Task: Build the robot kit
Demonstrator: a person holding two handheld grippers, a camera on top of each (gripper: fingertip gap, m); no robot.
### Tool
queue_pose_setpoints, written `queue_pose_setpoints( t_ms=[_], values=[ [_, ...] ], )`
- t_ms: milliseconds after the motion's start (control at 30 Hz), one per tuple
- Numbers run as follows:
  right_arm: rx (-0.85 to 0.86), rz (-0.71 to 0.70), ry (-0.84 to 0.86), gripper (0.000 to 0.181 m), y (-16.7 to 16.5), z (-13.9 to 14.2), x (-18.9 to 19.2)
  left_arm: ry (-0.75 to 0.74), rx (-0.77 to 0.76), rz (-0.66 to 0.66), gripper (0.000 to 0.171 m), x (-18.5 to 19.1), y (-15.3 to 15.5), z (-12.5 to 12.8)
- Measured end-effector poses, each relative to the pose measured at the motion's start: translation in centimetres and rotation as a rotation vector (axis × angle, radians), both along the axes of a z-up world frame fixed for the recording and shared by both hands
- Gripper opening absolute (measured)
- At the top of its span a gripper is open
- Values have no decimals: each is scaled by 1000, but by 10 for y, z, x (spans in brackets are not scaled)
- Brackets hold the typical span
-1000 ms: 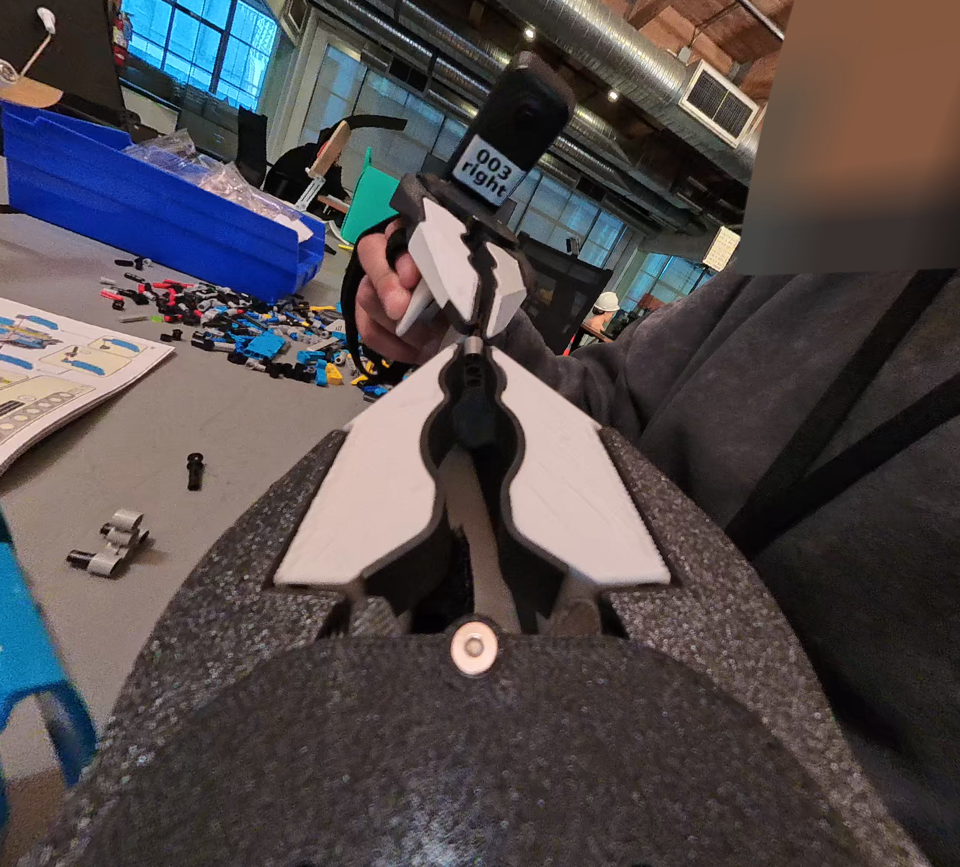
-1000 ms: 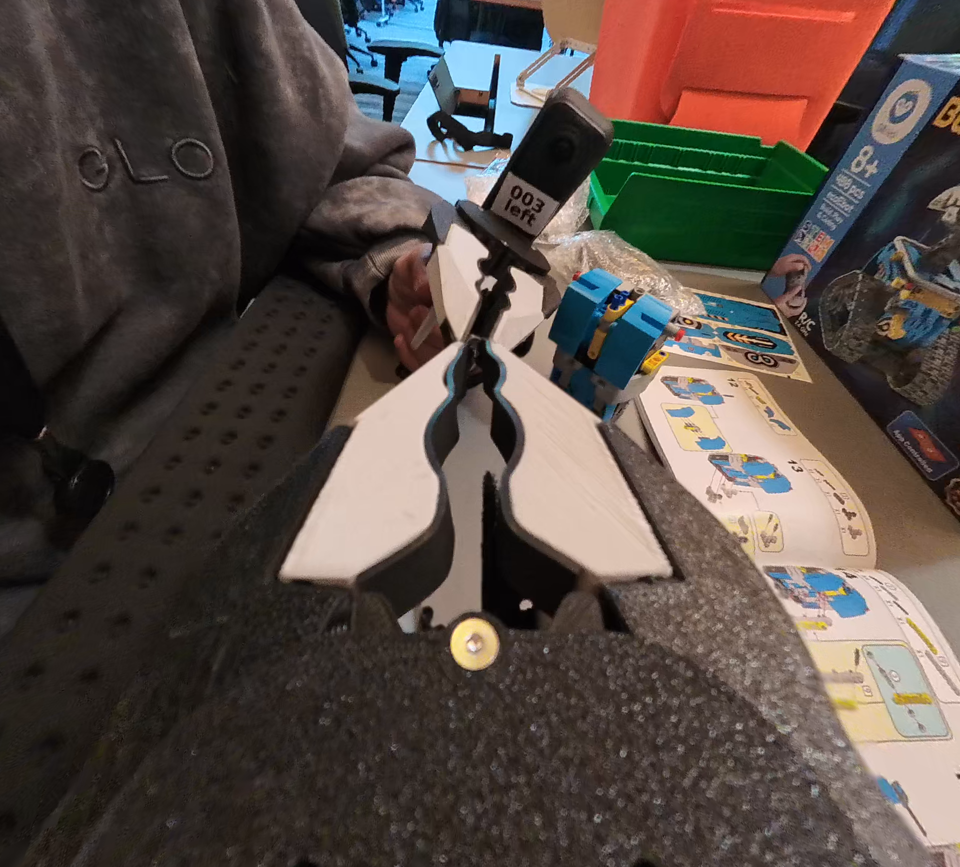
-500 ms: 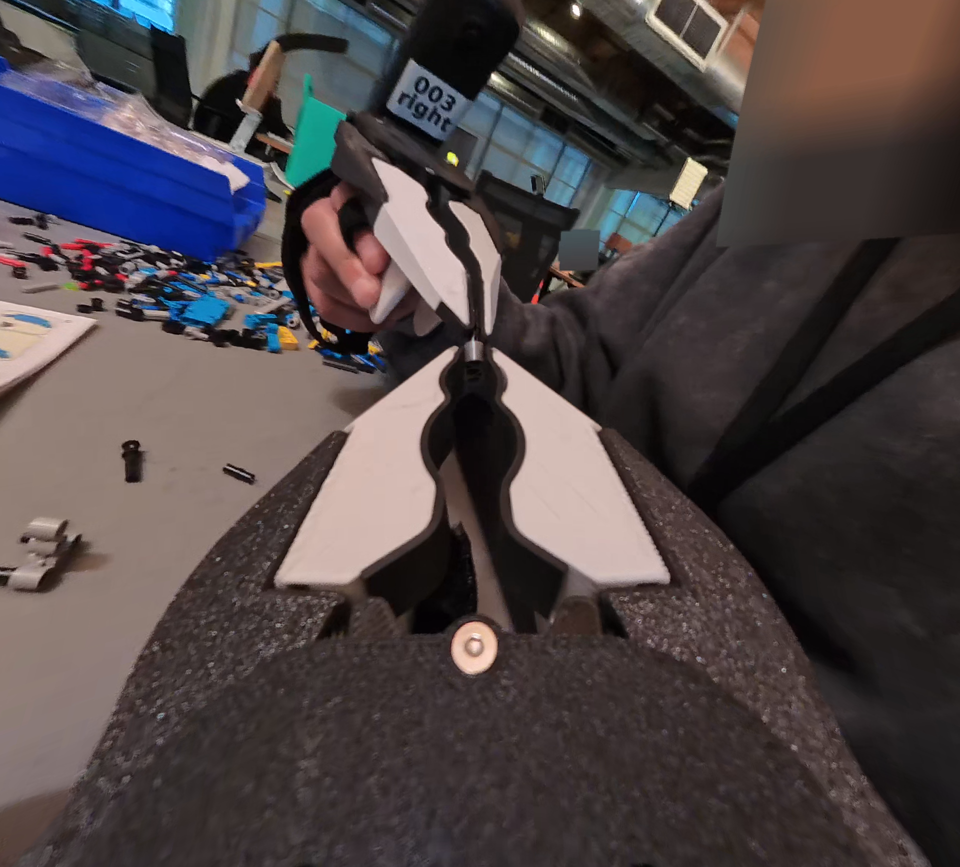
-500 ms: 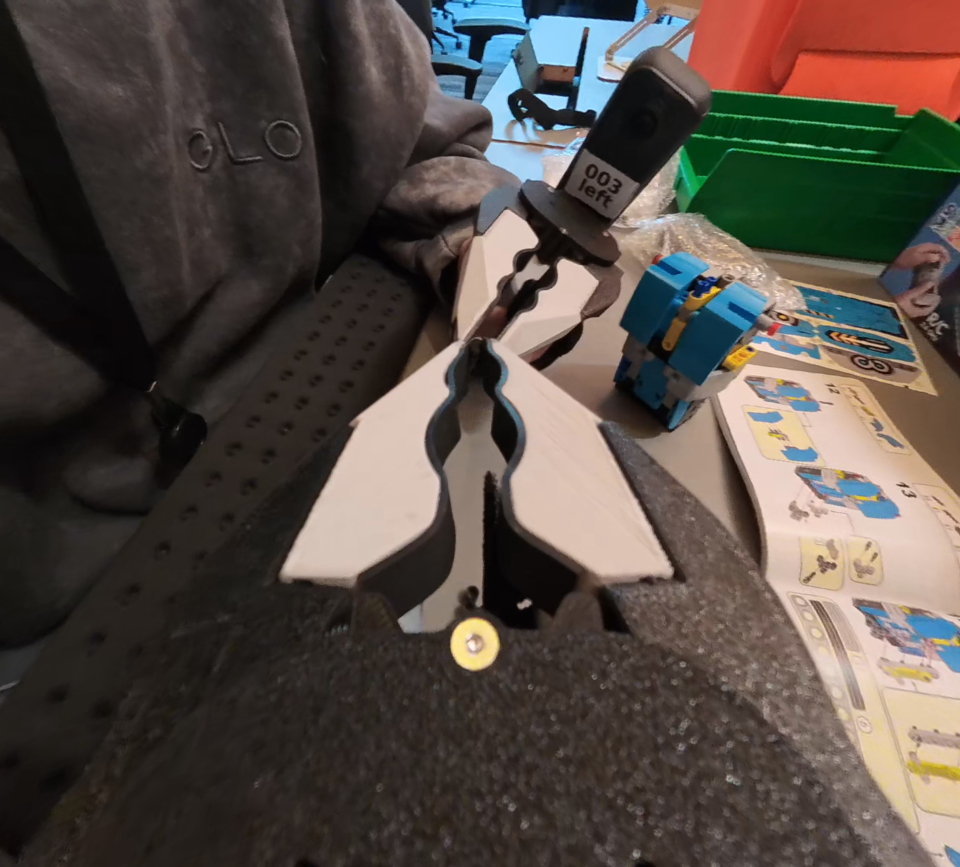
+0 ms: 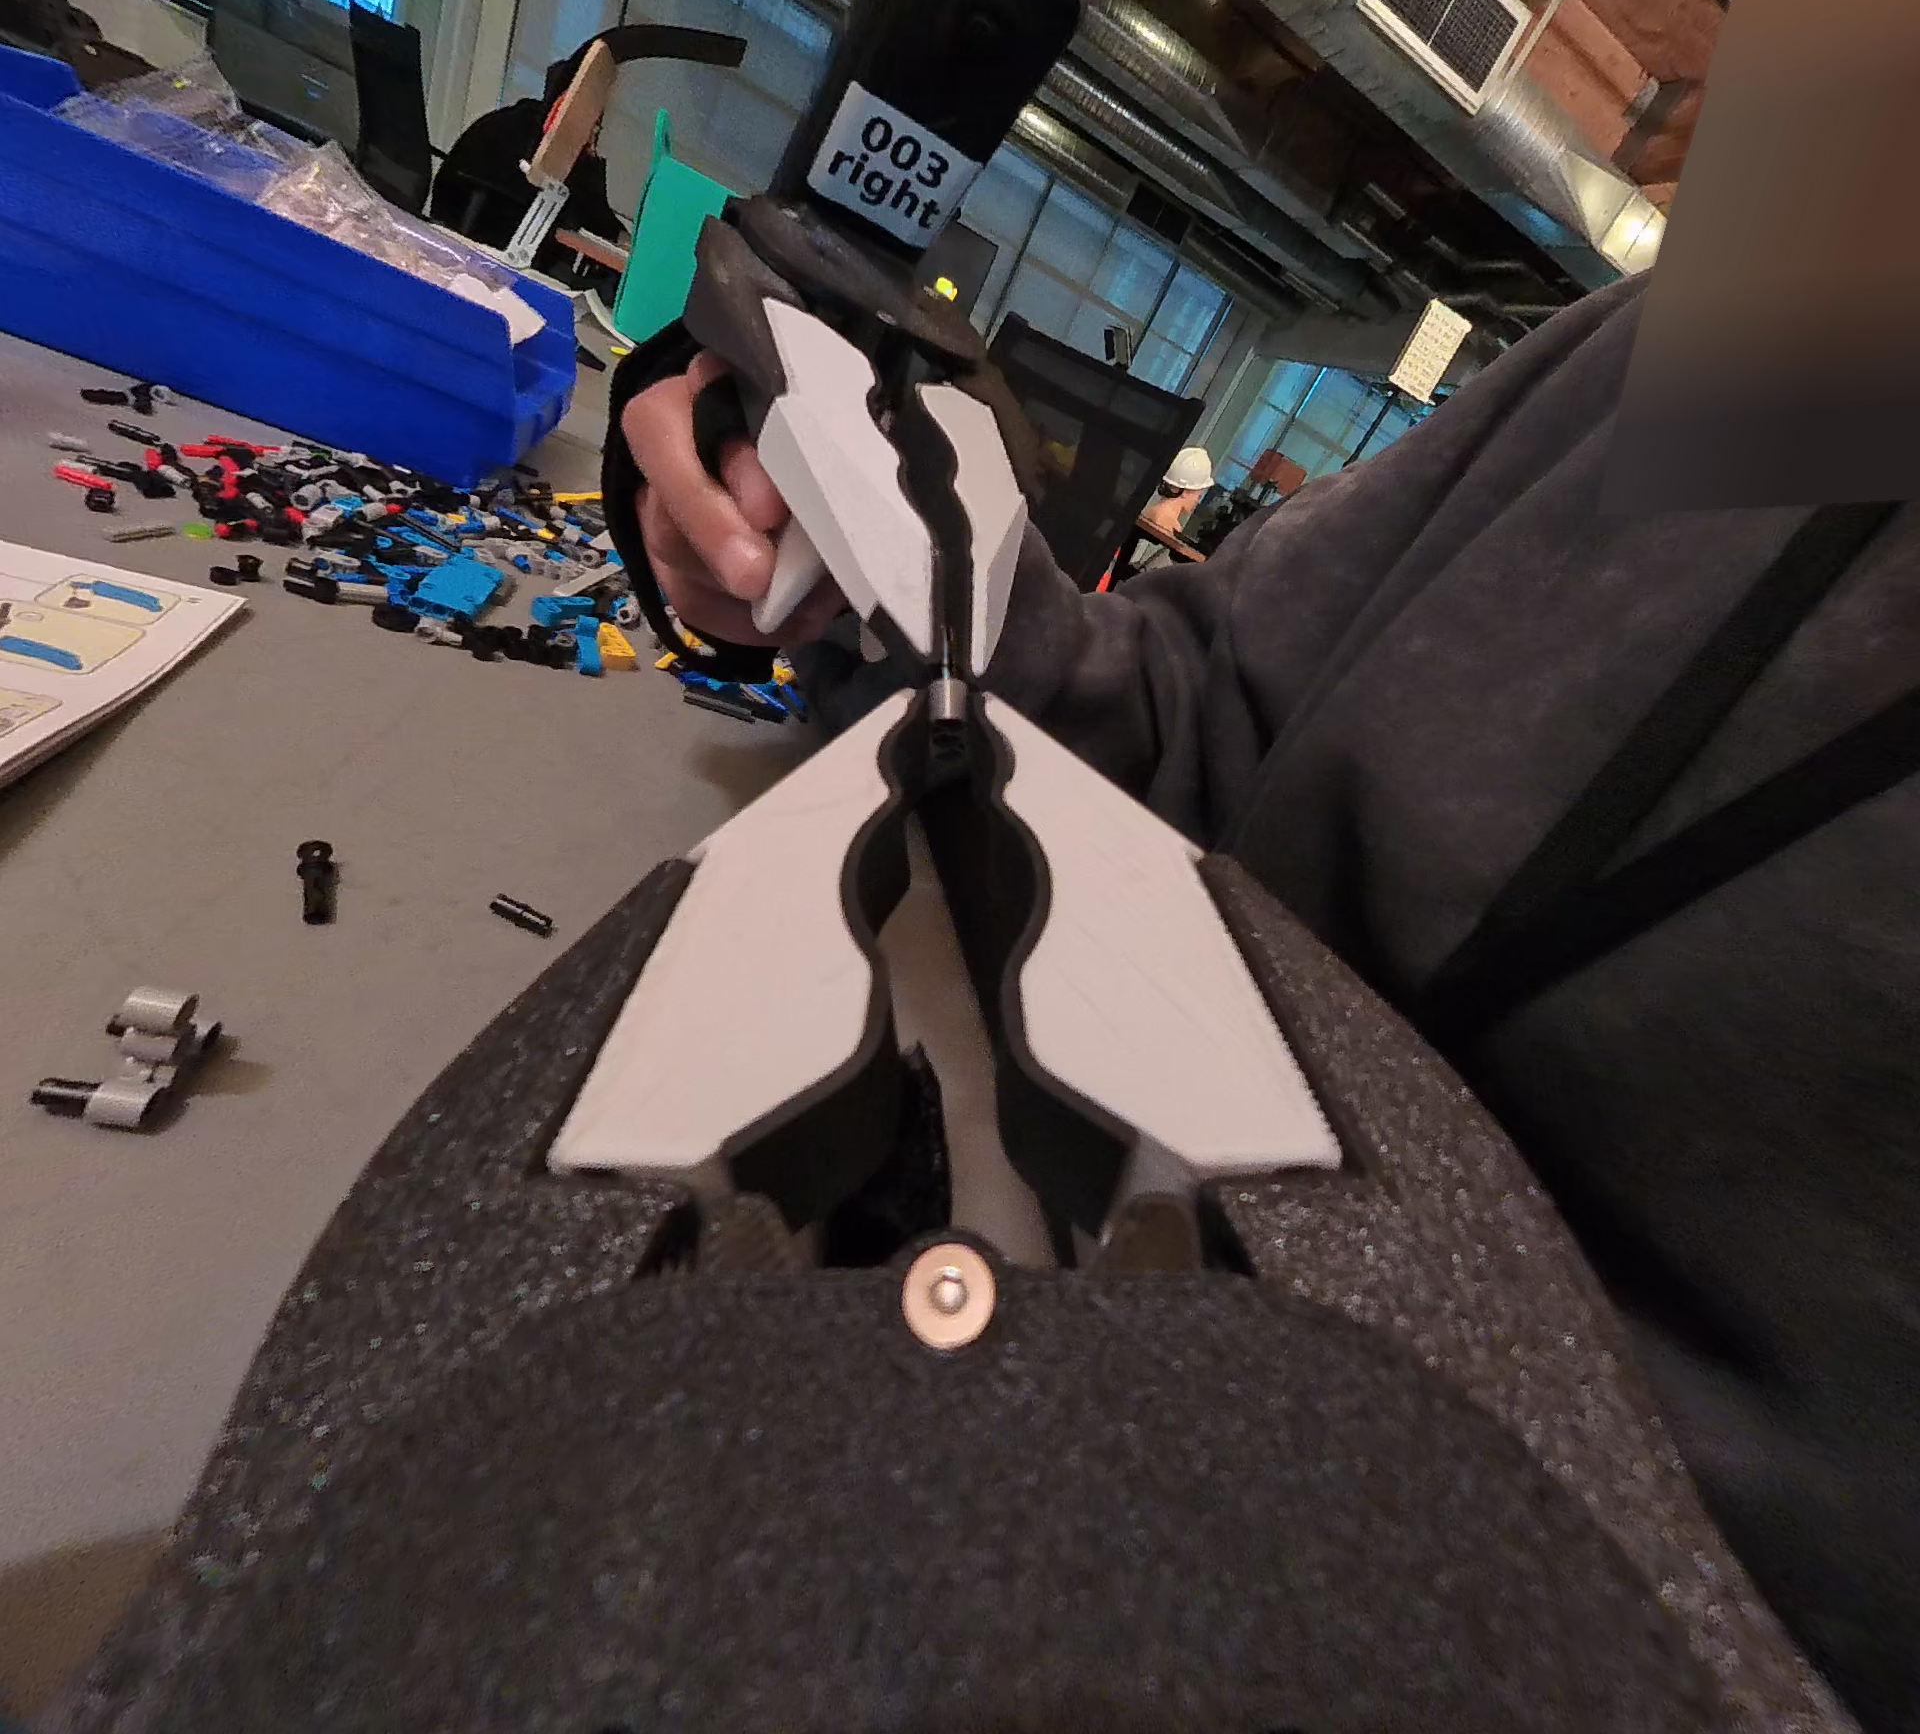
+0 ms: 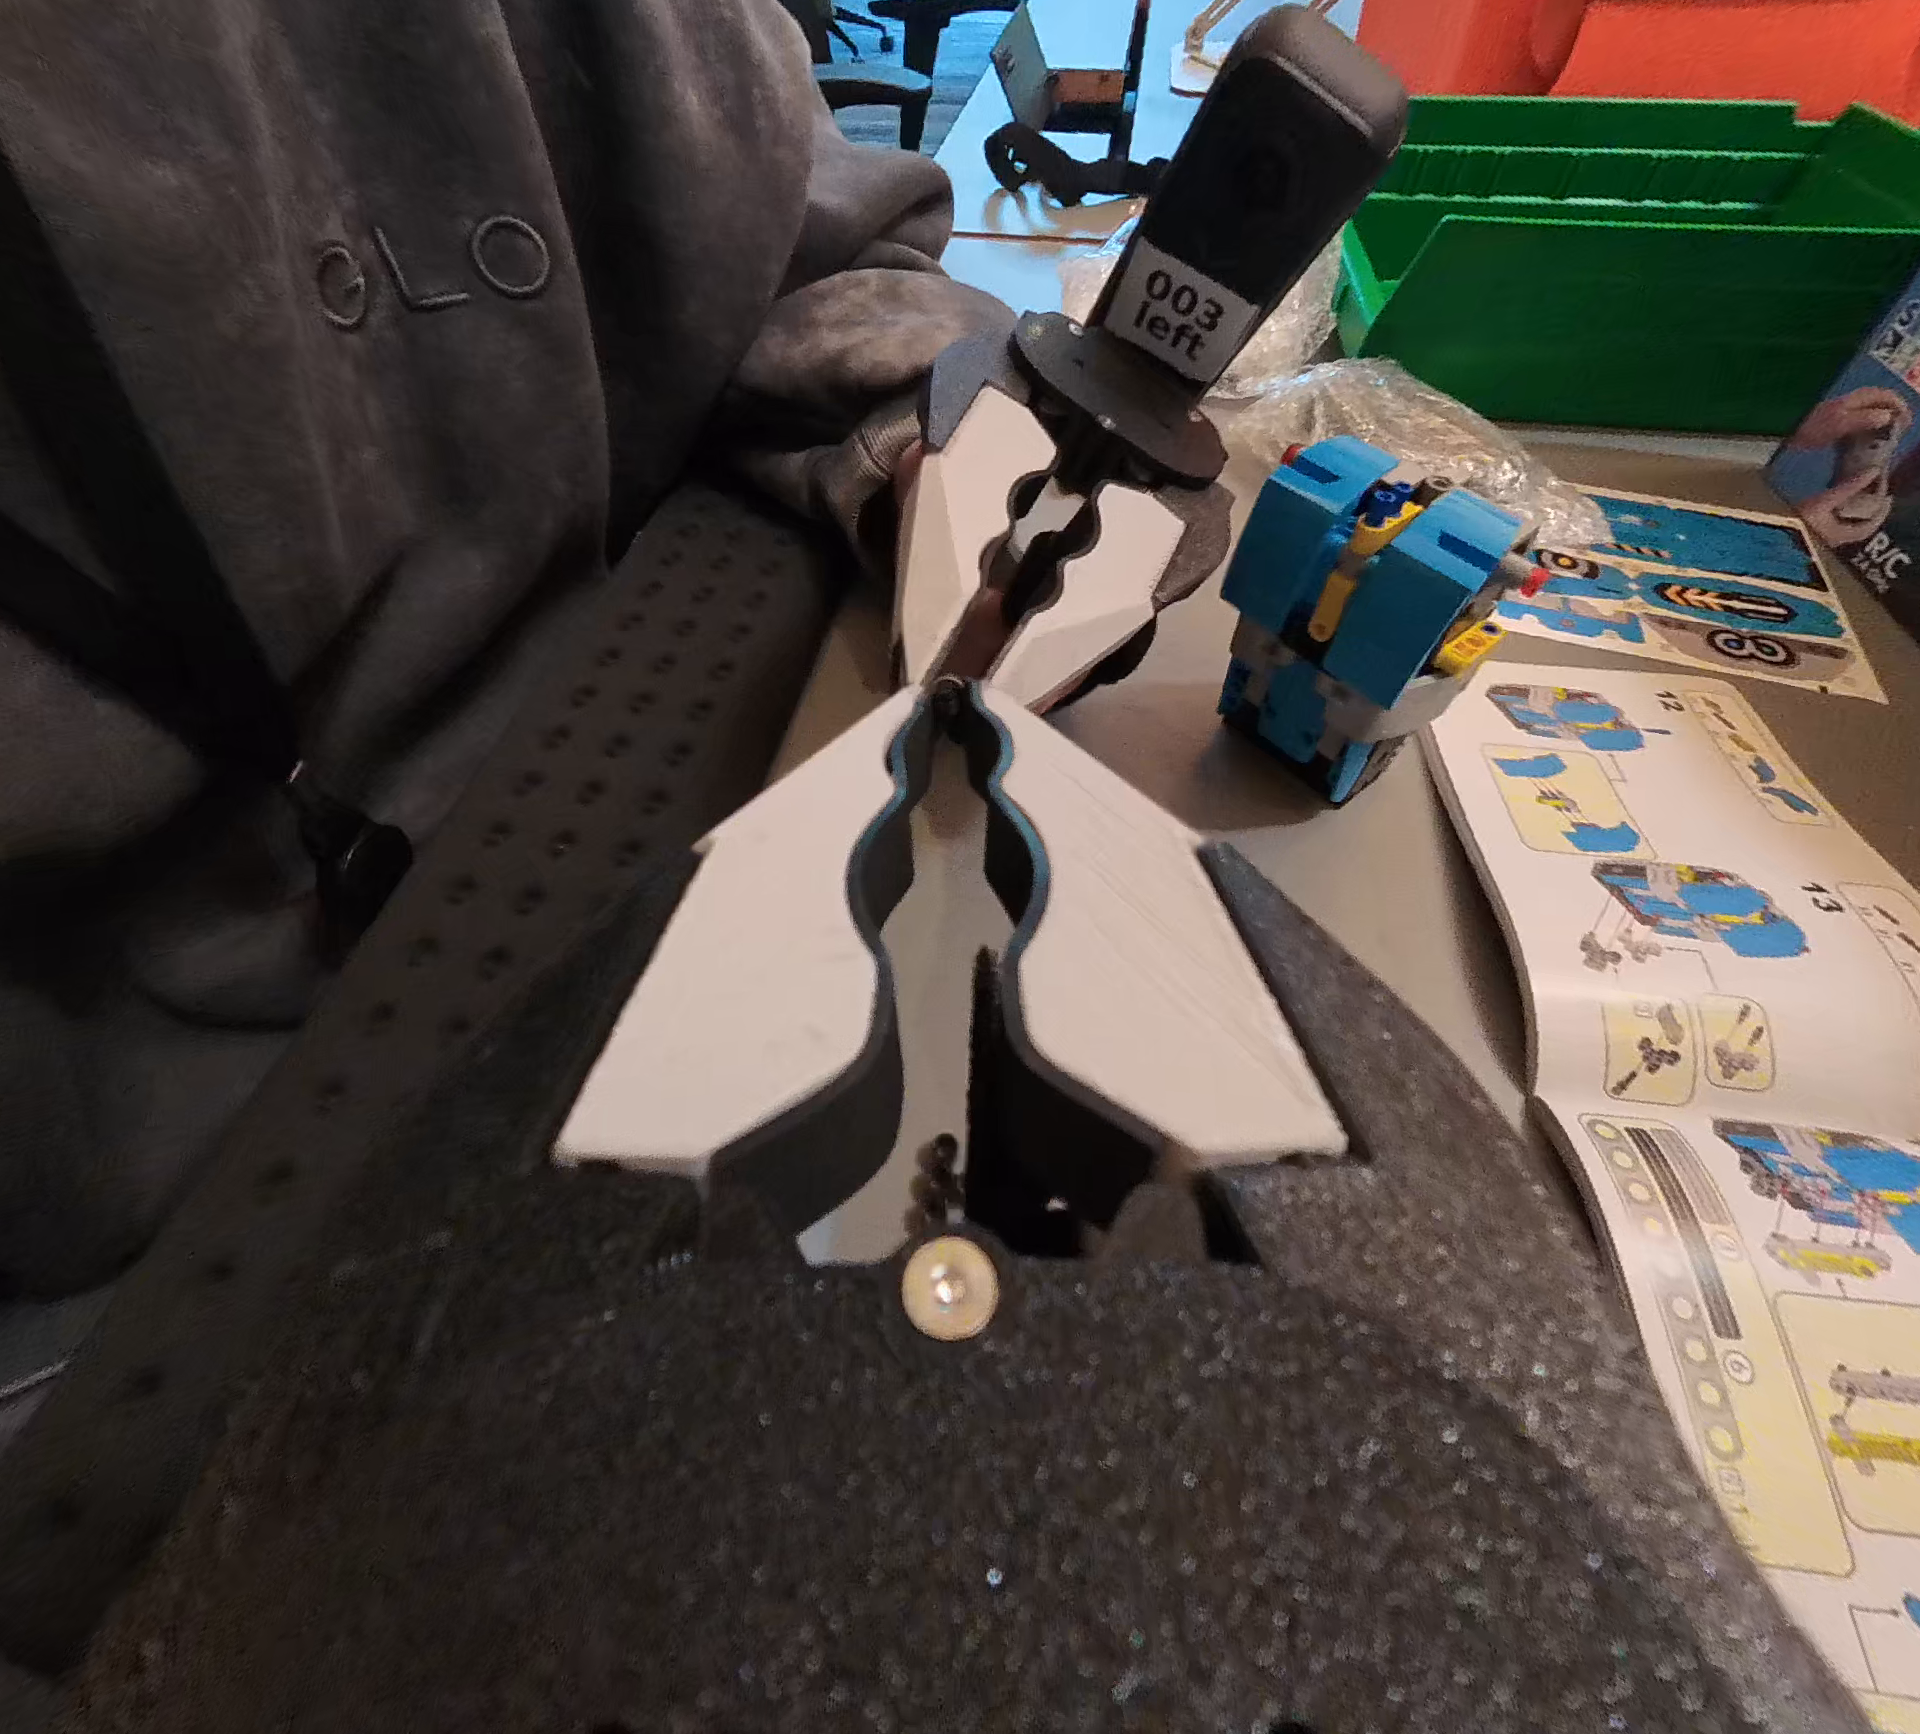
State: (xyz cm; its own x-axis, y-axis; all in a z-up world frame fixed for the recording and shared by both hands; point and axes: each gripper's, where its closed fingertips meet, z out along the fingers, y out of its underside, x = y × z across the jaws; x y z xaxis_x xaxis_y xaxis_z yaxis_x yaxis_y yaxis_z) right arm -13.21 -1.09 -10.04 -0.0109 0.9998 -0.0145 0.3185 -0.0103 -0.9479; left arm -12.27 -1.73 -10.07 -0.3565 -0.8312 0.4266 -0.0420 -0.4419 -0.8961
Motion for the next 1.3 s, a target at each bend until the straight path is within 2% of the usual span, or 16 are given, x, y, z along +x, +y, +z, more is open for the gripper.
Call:
queue_pose_setpoints(
  t_ms=[267,600,700,733,800,833,1133,1300],
  values=[
    [5,-1,18,4,0,4,3,0,26,10,6,-1,0,0],
    [6,-9,-37,4,0,-6,1,25,42,34,5,2,1,-5],
    [-24,-25,37,4,5,4,-1,-12,27,48,6,-1,6,3],
    [-50,-23,54,5,6,5,0,-27,31,56,6,-2,7,6],
    [-124,-18,68,25,8,7,6,-51,17,80,6,-6,13,10],
    [-150,-15,70,26,8,7,8,-55,7,88,6,-7,16,11],
    [-135,-25,63,1,9,3,0,-69,27,133,7,-6,20,12],
    [-149,-63,98,13,18,9,3,-48,62,158,7,-5,23,8]
  ],
)
